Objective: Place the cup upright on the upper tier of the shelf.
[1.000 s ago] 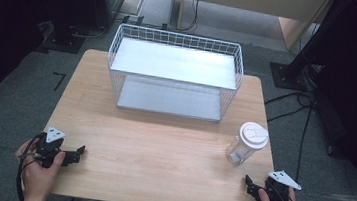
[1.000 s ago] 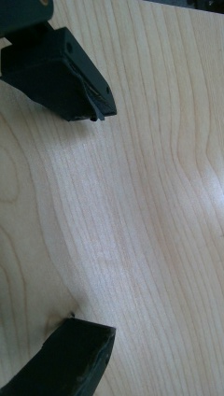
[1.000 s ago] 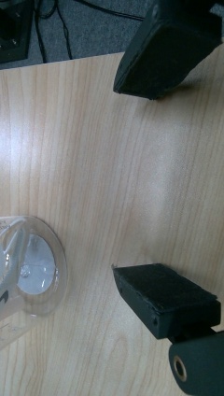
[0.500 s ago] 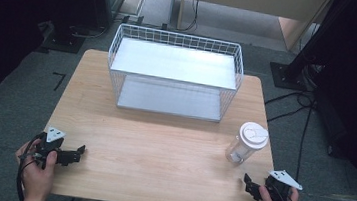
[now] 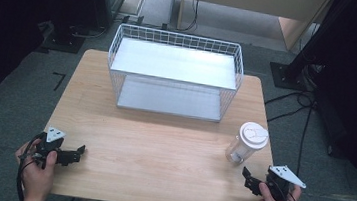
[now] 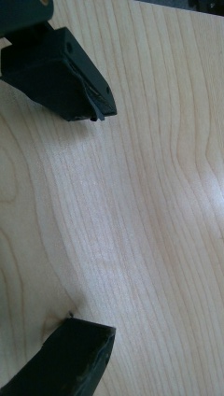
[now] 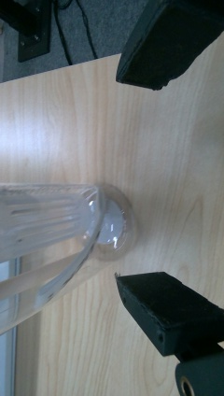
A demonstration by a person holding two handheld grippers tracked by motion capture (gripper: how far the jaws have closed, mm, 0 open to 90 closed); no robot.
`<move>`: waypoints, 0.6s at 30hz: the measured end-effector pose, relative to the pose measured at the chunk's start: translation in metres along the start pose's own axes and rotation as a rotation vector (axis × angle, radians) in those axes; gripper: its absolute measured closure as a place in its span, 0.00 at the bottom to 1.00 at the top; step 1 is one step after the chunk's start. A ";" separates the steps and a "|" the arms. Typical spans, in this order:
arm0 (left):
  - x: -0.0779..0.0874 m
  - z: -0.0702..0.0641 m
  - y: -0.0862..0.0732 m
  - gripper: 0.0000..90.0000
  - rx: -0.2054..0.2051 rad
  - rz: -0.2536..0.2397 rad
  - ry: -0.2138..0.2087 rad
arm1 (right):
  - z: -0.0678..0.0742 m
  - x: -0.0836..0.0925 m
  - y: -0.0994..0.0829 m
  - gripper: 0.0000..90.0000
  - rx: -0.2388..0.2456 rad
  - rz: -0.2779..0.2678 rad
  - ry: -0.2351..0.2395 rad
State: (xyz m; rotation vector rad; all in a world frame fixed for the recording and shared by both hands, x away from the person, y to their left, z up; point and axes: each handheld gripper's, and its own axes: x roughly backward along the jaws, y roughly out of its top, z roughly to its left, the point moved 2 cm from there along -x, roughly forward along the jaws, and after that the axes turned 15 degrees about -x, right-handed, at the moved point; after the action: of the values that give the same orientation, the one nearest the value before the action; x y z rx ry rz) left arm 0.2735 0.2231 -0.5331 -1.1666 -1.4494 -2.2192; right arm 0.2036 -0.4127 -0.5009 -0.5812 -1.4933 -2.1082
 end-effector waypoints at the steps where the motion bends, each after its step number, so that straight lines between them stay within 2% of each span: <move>1: 0.000 0.000 0.000 0.00 0.000 0.000 0.000 | 0.001 0.000 0.001 0.05 -0.001 -0.003 0.005; 8: 0.000 0.000 0.000 0.00 0.000 0.000 0.000 | 0.010 0.000 0.012 0.05 -0.001 -0.033 0.020; 10: 0.000 0.000 0.000 0.00 0.001 0.000 0.000 | 0.014 0.000 0.017 0.05 -0.004 -0.050 0.042; 18: 0.000 0.000 0.000 0.00 0.000 0.000 0.000 | 0.028 -0.005 0.026 0.05 0.006 -0.052 0.069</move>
State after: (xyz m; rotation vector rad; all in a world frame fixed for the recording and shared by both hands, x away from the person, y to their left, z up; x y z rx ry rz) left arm 0.2735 0.2231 -0.5332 -1.1665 -1.4500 -2.2189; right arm 0.2255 -0.3928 -0.4757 -0.4673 -1.4914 -2.1399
